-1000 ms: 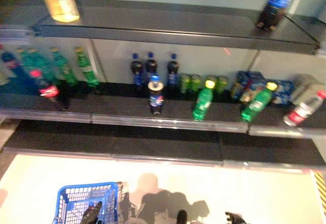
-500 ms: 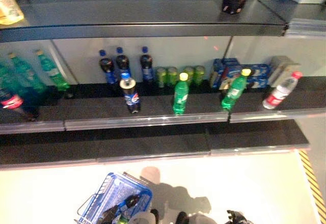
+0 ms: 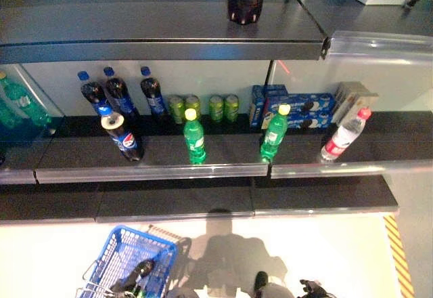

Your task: Pick up the drink and place into the basket.

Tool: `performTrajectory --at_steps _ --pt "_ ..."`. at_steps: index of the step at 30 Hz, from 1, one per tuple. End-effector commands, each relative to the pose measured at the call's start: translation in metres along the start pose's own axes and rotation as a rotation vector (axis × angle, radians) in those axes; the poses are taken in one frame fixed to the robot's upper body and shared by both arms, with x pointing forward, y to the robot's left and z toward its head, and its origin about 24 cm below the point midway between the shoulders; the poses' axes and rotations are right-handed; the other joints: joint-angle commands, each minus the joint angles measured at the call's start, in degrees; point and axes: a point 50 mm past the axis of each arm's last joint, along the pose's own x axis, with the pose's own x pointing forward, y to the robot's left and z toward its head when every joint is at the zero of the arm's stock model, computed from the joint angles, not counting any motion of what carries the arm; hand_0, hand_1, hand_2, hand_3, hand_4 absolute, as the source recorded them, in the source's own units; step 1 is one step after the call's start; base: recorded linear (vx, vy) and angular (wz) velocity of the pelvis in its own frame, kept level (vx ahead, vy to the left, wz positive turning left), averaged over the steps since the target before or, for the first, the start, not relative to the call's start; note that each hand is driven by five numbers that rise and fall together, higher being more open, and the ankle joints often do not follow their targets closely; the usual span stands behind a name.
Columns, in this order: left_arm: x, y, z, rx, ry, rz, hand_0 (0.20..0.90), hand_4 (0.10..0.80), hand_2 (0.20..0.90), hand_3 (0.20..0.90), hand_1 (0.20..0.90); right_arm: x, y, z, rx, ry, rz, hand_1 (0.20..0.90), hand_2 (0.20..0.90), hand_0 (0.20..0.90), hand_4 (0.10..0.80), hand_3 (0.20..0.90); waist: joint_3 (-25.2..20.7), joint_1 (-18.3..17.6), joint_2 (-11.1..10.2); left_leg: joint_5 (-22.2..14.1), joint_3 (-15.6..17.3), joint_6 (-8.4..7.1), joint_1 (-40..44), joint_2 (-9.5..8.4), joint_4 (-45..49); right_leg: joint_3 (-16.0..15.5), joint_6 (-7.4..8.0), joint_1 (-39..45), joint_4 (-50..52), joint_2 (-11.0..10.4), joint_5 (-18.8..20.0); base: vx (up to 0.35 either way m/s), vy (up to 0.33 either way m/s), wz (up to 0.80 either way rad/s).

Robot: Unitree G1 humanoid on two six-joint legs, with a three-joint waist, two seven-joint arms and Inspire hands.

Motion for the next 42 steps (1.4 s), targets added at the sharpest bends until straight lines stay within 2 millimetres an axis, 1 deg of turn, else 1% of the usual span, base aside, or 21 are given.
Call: performTrajectory --at_steps 1,2,3,5,8,11,14,15,17,18,19,21,22,25,27,28,29,32,35,39,42 --pt "-0.009 -0.021 -0.010 0.073 -0.026 -0.170 0.300 0.100 0.300 0.200 0.300 0.002 -0.011 0.042 0.082 -0.167 -0.004 0.900 0.900 0.900 0.800 0.900 0.3 1.0 -0.1 -9.0 7.6 2.11 -0.9 -6.60 0.3 -0.3 4.41 3.8 0.0 -2.1 -1.9 0.047 -0.195 1.00" --pt "-0.011 -0.020 -0.015 0.082 -0.011 -0.165 0.300 0.100 0.300 0.200 0.300 0.002 -0.015 0.044 0.080 -0.174 -0.010 0.900 0.900 0.900 0.800 0.900 0.1 1.3 0.0 -8.2 8.4 2.95 -1.1 -9.00 -1.1 -1.1 3.55 3.7 -0.9 -1.5 -1.0 0.129 -0.125 0.66" --pt "-0.011 -0.015 -0.020 0.092 0.001 -0.149 0.300 0.100 0.300 0.200 0.300 0.002 -0.017 0.045 0.094 -0.173 -0.022 0.900 0.900 0.900 0.800 0.900 -0.2 1.8 0.3 -8.7 6.7 3.48 -0.7 -12.14 -2.5 -0.7 3.23 4.2 -1.3 -0.5 -1.1 0.080 -0.099 0.68" --pt "-0.012 -0.009 -0.023 0.093 0.004 -0.136 0.300 0.100 0.300 0.200 0.300 0.003 -0.016 0.046 0.107 -0.174 -0.027 0.900 0.900 0.900 0.800 0.900 -0.4 2.2 0.6 -9.0 5.4 3.94 -0.1 -14.27 -4.0 -0.3 3.04 4.6 -1.3 0.4 -1.5 0.126 -0.024 0.41" --pt "-0.011 -0.003 -0.025 0.115 0.011 -0.121 0.300 0.100 0.300 0.200 0.300 0.002 -0.011 0.052 0.120 -0.195 -0.023 0.900 0.900 0.900 0.800 0.900 -1.0 2.2 1.2 -8.6 6.0 4.54 1.6 -15.49 -6.5 -1.0 2.52 5.4 -0.1 1.5 -2.9 0.161 0.035 0.13" --pt "-0.010 0.004 -0.026 0.122 0.013 -0.095 0.300 0.100 0.300 0.200 0.300 -0.001 -0.006 0.061 0.123 -0.239 -0.020 0.900 0.900 0.900 0.800 0.900 -1.2 2.2 1.6 -8.7 3.6 5.32 2.9 -16.29 -7.7 -0.3 2.14 5.2 2.6 2.2 -4.4 0.142 0.105 0.18" --pt "-0.009 0.002 -0.021 0.139 -0.002 -0.093 0.300 0.100 0.300 0.200 0.300 -0.006 0.003 0.075 0.125 -0.306 -0.005 0.900 0.900 0.900 0.800 0.900 -1.1 1.0 1.3 -9.0 3.7 6.67 4.6 -16.98 -9.6 0.1 3.49 3.4 8.4 2.1 -3.6 0.089 0.089 0.12" --pt "-0.008 -0.002 -0.012 0.143 -0.025 -0.114 0.300 0.100 0.300 0.200 0.300 -0.014 0.008 0.089 0.092 -0.368 0.019 0.900 0.900 0.900 0.800 0.900 -0.5 -0.1 1.6 -9.1 3.6 7.69 6.2 -17.28 -11.4 1.4 6.06 -1.1 16.8 1.6 -0.5 0.026 0.080 0.12" --pt "-0.008 -0.006 -0.007 0.143 -0.038 -0.128 0.300 0.100 0.300 0.200 0.300 -0.017 0.008 0.096 0.075 -0.408 0.026 0.900 0.900 0.900 0.800 0.900 -0.3 -0.7 2.0 -9.2 3.2 7.93 6.5 -16.95 -12.1 2.5 7.03 -3.6 20.0 1.4 1.1 -0.026 0.009 0.08" --pt "-0.008 -0.011 0.000 0.140 -0.060 -0.143 0.300 0.100 0.300 0.200 0.300 -0.023 0.008 0.106 0.046 -0.470 0.039 0.900 0.900 0.900 0.800 0.900 0.3 -1.2 2.0 -9.2 2.8 7.98 6.7 -16.75 -12.3 4.2 7.71 -5.1 20.2 0.3 1.8 -0.077 -0.163 0.06" --pt "-0.007 -0.022 0.008 0.112 -0.077 -0.158 0.300 0.100 0.300 0.200 0.300 -0.031 0.002 0.121 0.008 -0.524 0.048 0.900 0.900 0.900 0.800 0.900 0.8 -1.2 1.9 -8.9 3.2 7.25 5.1 -15.98 -10.8 5.0 6.77 -2.6 13.3 -1.9 -0.3 -0.111 -0.279 0.31" --pt "-0.007 -0.032 0.018 0.082 -0.099 -0.173 0.300 0.100 0.300 0.200 0.300 -0.045 0.000 0.138 -0.066 -0.628 0.074 0.900 0.900 0.900 0.800 0.900 1.3 -1.8 1.2 -9.4 3.7 6.66 4.2 -15.53 -9.6 6.9 8.31 -2.5 7.0 -5.3 5.3 -0.109 -0.290 0.64" --pt "-0.007 -0.034 0.022 0.068 -0.106 -0.173 0.300 0.100 0.300 0.200 0.300 -0.053 -0.002 0.147 -0.120 -0.695 0.088 0.900 0.900 0.900 0.800 0.900 1.5 -2.0 1.2 -9.4 4.2 6.31 4.4 -14.74 -9.7 7.1 8.88 -2.7 6.0 -5.5 5.4 -0.051 -0.254 0.61" --pt "-0.008 -0.033 0.023 0.068 -0.103 -0.162 0.300 0.100 0.300 0.200 0.300 -0.074 -0.009 0.166 -0.180 -0.838 0.098 0.900 0.900 0.900 0.800 0.900 1.2 -1.7 0.9 -9.2 4.9 5.55 4.6 -13.03 -9.1 5.5 8.45 0.1 2.3 -4.8 2.8 -0.005 -0.219 0.08" --pt "-0.009 -0.023 0.016 0.081 -0.093 -0.145 0.300 0.100 0.300 0.200 0.300 -0.112 -0.032 0.191 -0.186 -1.042 0.092 0.900 0.900 0.900 0.800 0.900 0.2 -1.7 0.0 -8.4 5.6 4.43 4.8 -11.38 -9.9 5.1 7.58 2.1 -0.4 -3.0 1.6 -0.001 -0.206 -0.22" --pt "-0.010 -0.023 0.016 0.082 -0.093 -0.145 0.300 0.100 0.300 0.200 0.300 -0.112 -0.032 0.191 -0.186 -1.041 0.092 0.900 0.900 0.900 0.800 0.900 0.2 -1.7 0.1 -8.4 5.6 4.41 4.9 -11.36 -9.9 5.1 7.56 2.2 -0.4 -3.0 1.6 -0.001 -0.163 -0.24" --pt "-0.010 -0.015 0.008 0.087 -0.079 -0.131 0.300 0.100 0.300 0.200 0.300 -0.147 -0.054 0.206 -0.165 -1.227 0.045 0.900 0.900 0.900 0.800 0.900 -0.1 -1.9 -0.4 -8.0 6.1 3.89 5.4 -10.29 -10.8 4.8 7.13 3.2 -0.9 -2.2 0.6 -0.001 -0.123 -0.23" --pt "-0.011 -0.005 0.000 0.106 -0.063 -0.122 0.300 0.100 0.300 0.200 0.300 -0.190 -0.083 0.217 -0.091 -1.438 -0.010 0.900 0.900 0.900 0.800 0.900 -0.7 -2.2 -0.6 -7.6 6.6 3.52 5.6 -9.51 -11.5 4.3 6.59 3.8 -1.3 -1.4 0.0 0.008 -0.088 -0.17" --pt "-0.012 0.005 -0.011 0.113 -0.044 -0.112 0.300 0.100 0.300 0.200 0.300 -0.235 -0.112 0.222 0.001 -1.683 -0.188 0.900 0.900 0.900 0.800 0.900 -1.3 -2.5 0.0 -7.5 6.7 3.22 6.5 -8.92 -12.3 3.4 6.22 4.8 -1.2 -1.2 -1.2 0.035 0.004 -0.08" --pt "-0.013 0.015 -0.016 0.108 -0.040 -0.095 0.300 0.100 0.300 0.200 0.300 -0.268 -0.133 0.225 0.128 -1.849 -0.381 0.900 0.900 0.900 0.800 0.900 -2.3 -2.3 0.8 -7.6 6.8 3.10 6.8 -8.76 -12.7 2.7 5.88 5.2 -1.1 -1.2 -1.8 0.044 0.050 0.00" --pt "-0.013 0.021 -0.018 0.109 -0.039 -0.089 0.300 0.100 0.300 0.200 0.300 -0.281 -0.141 0.221 0.237 -1.905 -0.452 0.900 0.900 0.900 0.800 0.900 -2.7 -2.4 1.3 -7.9 7.2 3.11 7.2 -8.72 -12.8 2.4 5.80 5.5 -0.9 -1.4 -2.2 0.041 0.055 0.01"
